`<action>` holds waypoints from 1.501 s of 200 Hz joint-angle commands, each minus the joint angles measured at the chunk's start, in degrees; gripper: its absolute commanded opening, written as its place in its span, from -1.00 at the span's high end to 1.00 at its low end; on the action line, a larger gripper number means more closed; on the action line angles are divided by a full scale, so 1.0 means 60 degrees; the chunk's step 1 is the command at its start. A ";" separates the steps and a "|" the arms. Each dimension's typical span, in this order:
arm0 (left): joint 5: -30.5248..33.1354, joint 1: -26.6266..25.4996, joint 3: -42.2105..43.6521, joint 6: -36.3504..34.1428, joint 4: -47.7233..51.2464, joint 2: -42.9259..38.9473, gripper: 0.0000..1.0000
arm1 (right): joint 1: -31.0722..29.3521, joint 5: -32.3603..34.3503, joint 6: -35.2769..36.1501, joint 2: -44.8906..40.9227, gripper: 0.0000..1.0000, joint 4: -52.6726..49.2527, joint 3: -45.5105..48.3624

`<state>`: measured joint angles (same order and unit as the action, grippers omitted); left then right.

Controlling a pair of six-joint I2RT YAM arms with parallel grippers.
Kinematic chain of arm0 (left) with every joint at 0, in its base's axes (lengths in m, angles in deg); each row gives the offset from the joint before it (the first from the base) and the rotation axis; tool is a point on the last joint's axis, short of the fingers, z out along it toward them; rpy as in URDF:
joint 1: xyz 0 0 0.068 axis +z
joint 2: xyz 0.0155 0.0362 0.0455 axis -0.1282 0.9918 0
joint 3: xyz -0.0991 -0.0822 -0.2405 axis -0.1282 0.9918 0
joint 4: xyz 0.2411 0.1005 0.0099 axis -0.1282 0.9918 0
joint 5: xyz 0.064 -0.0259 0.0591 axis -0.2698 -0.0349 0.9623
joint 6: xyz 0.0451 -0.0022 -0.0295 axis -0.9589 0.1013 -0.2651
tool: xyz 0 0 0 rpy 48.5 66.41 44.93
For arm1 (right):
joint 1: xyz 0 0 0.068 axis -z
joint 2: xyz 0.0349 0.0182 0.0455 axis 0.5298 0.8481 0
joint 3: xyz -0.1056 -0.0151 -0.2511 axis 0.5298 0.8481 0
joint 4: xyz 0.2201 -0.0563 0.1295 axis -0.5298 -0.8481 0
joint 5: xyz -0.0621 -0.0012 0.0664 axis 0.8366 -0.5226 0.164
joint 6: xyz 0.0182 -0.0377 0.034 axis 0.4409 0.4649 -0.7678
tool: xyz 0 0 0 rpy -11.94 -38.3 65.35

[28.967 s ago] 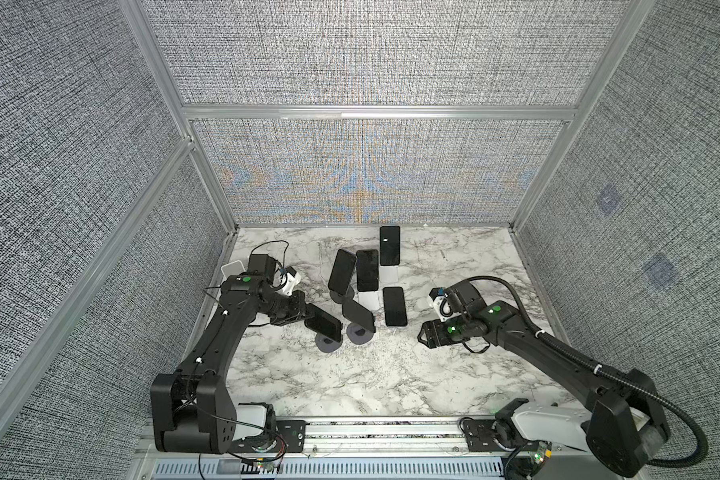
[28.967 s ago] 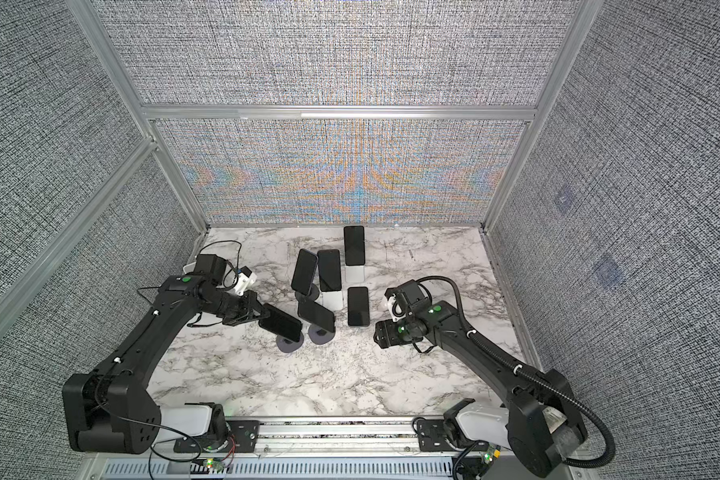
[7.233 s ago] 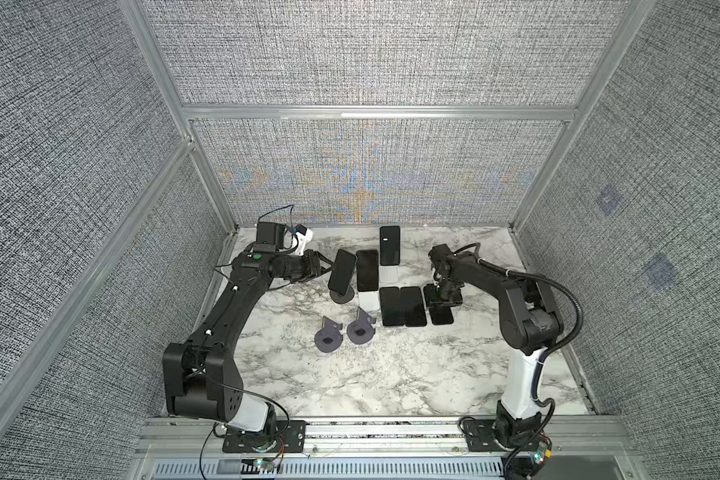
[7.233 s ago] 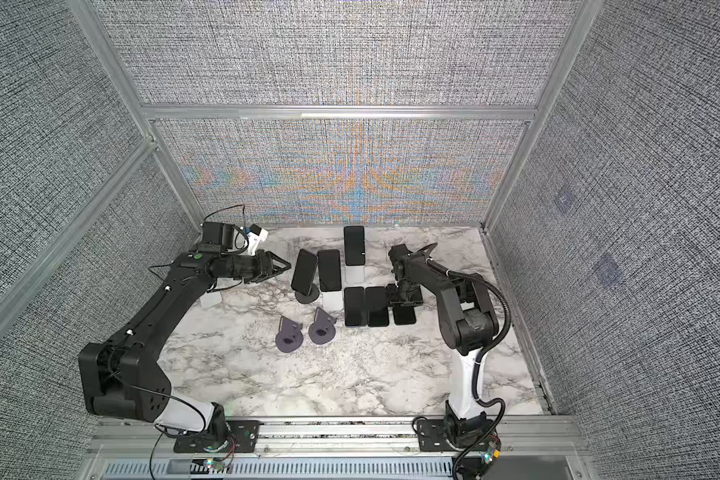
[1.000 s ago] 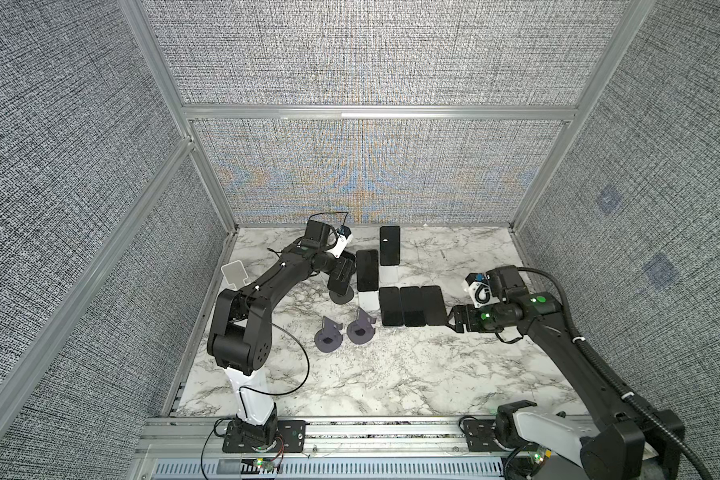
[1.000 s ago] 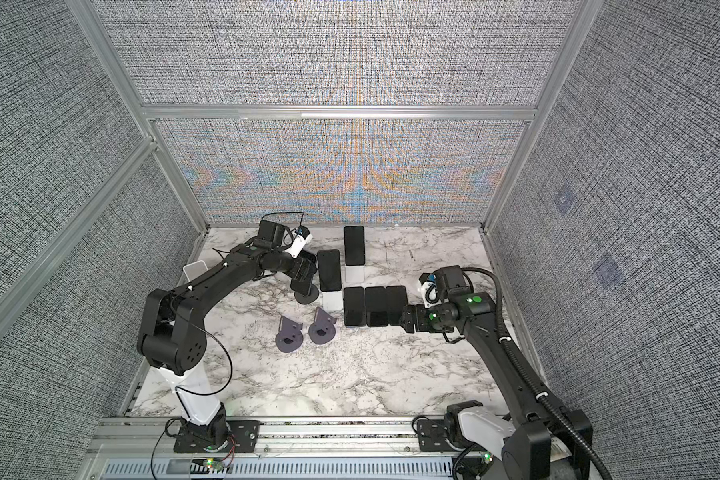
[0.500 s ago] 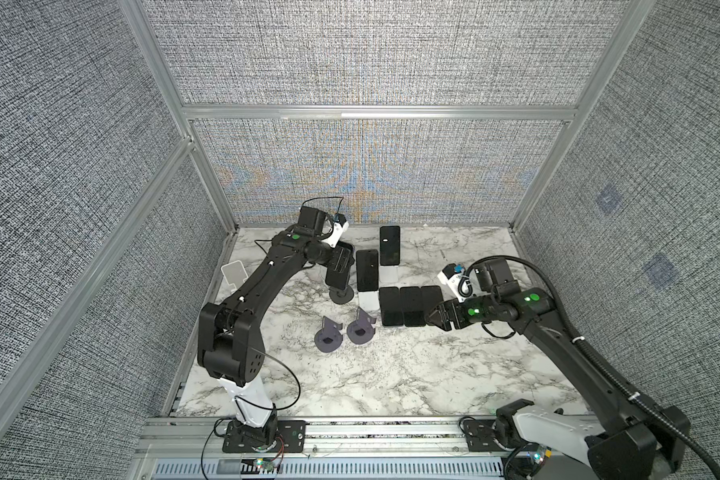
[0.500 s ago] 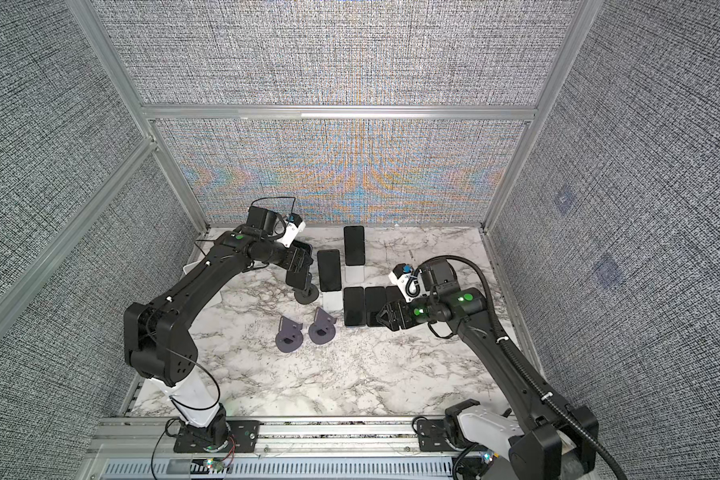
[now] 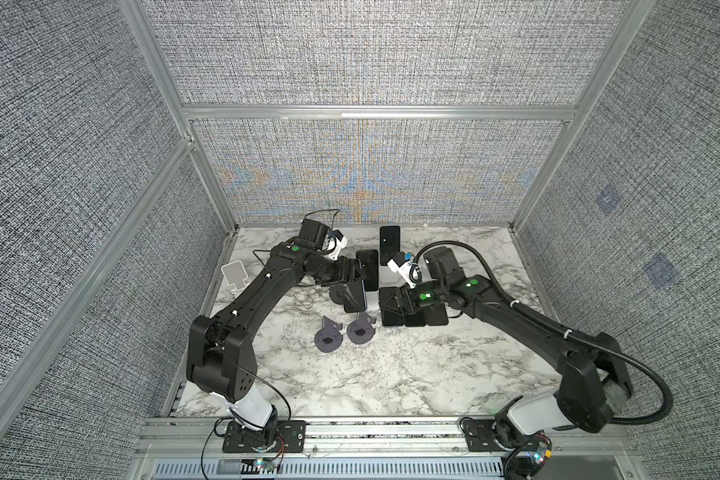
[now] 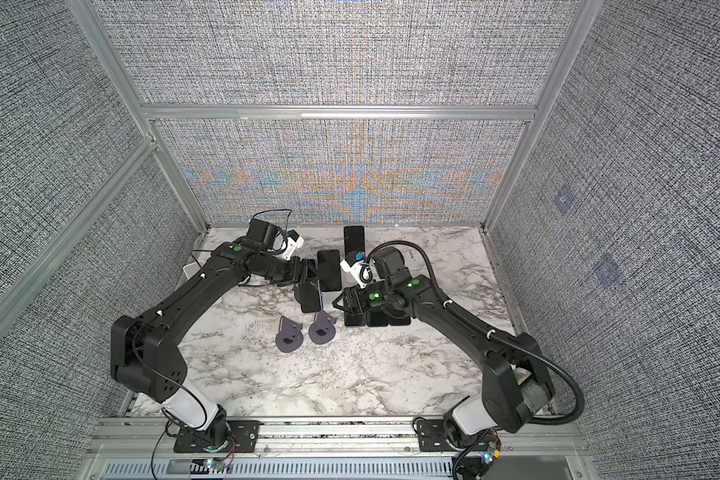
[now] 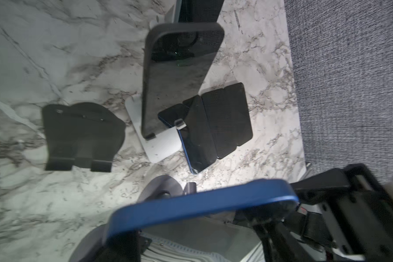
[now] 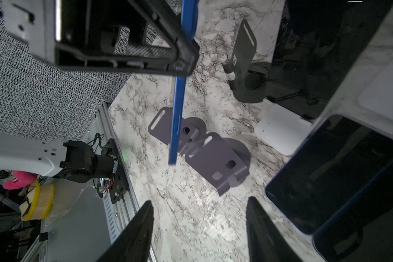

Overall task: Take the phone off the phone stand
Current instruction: 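Close the right gripper on the blue-edged phone held by the left gripper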

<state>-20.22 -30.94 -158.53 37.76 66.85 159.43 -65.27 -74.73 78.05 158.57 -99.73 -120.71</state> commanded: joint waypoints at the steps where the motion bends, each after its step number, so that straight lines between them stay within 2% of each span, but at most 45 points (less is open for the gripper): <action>1: -0.0628 -0.0198 0.0184 0.1283 -0.0736 -0.0219 0.27 | -0.0247 -0.0195 -0.0710 0.0462 -0.03 0.0873 -0.0256; 83: 0.0079 -0.0802 0.0460 0.2449 -0.1699 -0.0482 0.29 | -0.0466 -0.0278 -0.1772 0.0814 0.57 0.1982 0.0110; 155: -0.0024 -0.1037 0.0681 0.3021 -0.2318 -0.0454 0.29 | -0.0387 -0.0676 -0.2072 0.0902 0.69 0.2525 0.0249; 180: 0.0013 -0.1070 0.0681 0.3007 -0.2343 -0.0446 0.29 | -0.0346 -0.0692 -0.2119 0.0839 1.00 0.2581 0.0359; 213: -0.0005 -0.1096 0.0727 0.2994 -0.2471 -0.0381 0.24 | -0.0248 -0.0773 -0.2339 0.0778 1.00 0.2809 0.0560; 256: -0.0174 -0.1106 0.1002 0.3222 -0.2996 -0.0362 -0.10 | 0.0033 -0.1155 -0.2729 0.0747 1.00 0.2949 0.0756; 300: -0.0170 -0.1110 0.0987 0.3183 -0.3032 -0.0252 -0.23 | 0.0214 -0.1440 -0.3034 0.0715 1.00 0.3178 0.0990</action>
<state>-20.96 -37.82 -152.26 56.91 50.26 157.90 -64.68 -83.08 62.91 163.34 -81.28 -115.27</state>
